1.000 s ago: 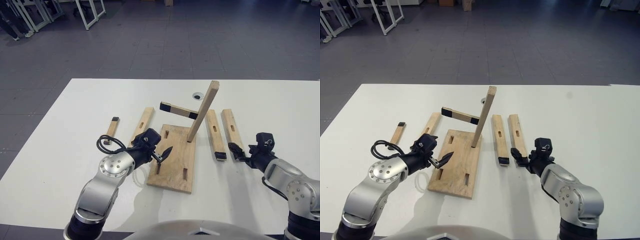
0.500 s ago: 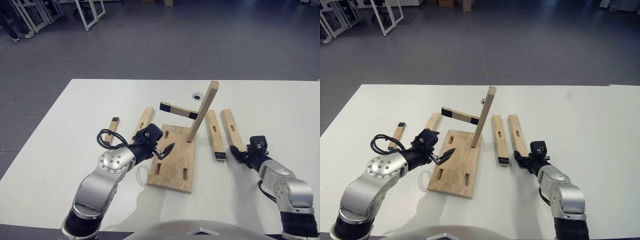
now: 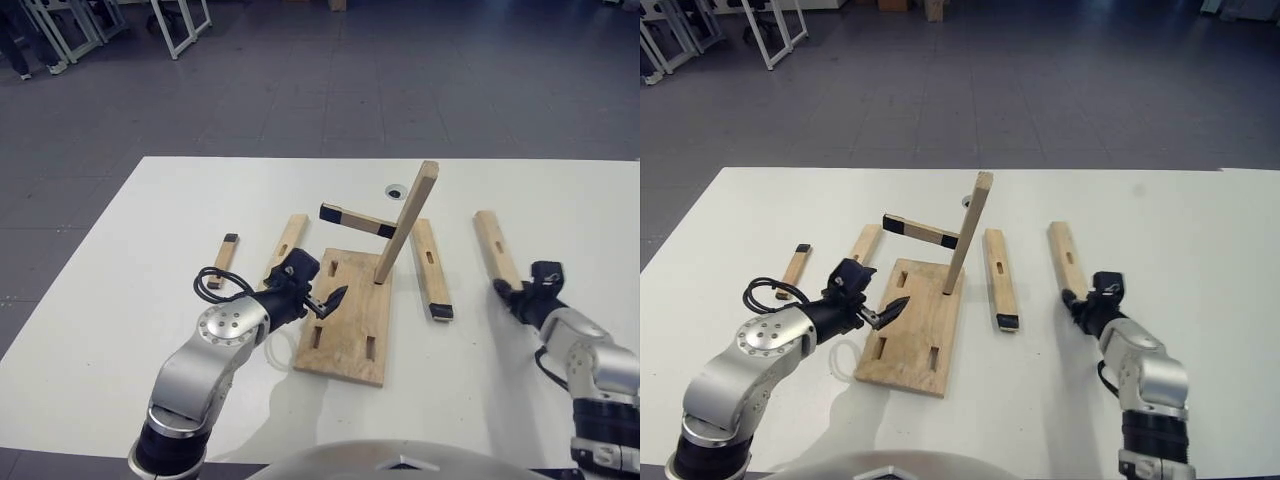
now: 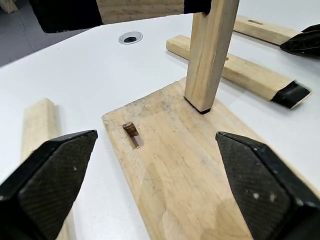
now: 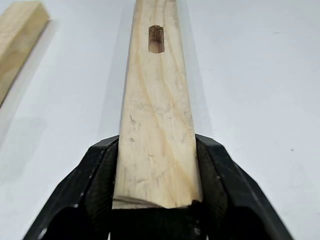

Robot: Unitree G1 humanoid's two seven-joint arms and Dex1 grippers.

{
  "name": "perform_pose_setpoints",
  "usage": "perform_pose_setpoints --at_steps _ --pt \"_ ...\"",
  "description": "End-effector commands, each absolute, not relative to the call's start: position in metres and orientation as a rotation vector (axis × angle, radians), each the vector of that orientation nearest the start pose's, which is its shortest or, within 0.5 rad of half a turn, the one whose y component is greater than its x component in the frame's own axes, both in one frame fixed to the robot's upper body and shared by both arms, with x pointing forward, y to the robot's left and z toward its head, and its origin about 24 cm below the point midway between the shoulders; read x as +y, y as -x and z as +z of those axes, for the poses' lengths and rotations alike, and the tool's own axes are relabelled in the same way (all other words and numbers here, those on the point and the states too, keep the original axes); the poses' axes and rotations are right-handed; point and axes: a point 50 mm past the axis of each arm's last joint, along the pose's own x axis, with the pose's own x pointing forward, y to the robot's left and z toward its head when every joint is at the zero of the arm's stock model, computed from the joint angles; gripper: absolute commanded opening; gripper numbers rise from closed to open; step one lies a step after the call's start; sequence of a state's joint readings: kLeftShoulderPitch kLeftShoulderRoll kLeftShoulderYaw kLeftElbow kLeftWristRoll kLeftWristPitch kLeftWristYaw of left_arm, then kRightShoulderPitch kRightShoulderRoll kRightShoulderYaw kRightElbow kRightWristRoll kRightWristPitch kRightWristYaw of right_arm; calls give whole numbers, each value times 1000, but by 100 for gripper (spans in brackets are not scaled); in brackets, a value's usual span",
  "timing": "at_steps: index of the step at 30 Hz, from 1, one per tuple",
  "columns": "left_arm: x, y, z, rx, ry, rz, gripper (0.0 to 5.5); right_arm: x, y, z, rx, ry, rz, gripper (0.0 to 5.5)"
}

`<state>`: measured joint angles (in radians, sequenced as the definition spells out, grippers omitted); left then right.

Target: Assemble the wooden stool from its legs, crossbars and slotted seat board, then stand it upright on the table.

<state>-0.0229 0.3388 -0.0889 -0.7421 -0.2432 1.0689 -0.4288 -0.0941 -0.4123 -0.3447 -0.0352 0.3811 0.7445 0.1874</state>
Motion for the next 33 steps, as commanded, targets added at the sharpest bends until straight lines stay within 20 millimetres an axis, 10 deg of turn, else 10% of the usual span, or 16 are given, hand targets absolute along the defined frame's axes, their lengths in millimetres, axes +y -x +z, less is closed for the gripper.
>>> perform_pose_setpoints --at_steps 1,5,12,33 --pt "148 -220 138 280 339 -781 440 -282 -290 176 10 -256 142 205" --pt "165 -220 160 232 638 -1105 440 -253 -269 230 -161 -623 719 205" --pt "147 -237 172 251 807 -1253 440 -173 -221 235 56 -628 1507 205" --pt "139 -227 184 345 844 -1384 390 -127 -203 150 441 -566 1547 204"
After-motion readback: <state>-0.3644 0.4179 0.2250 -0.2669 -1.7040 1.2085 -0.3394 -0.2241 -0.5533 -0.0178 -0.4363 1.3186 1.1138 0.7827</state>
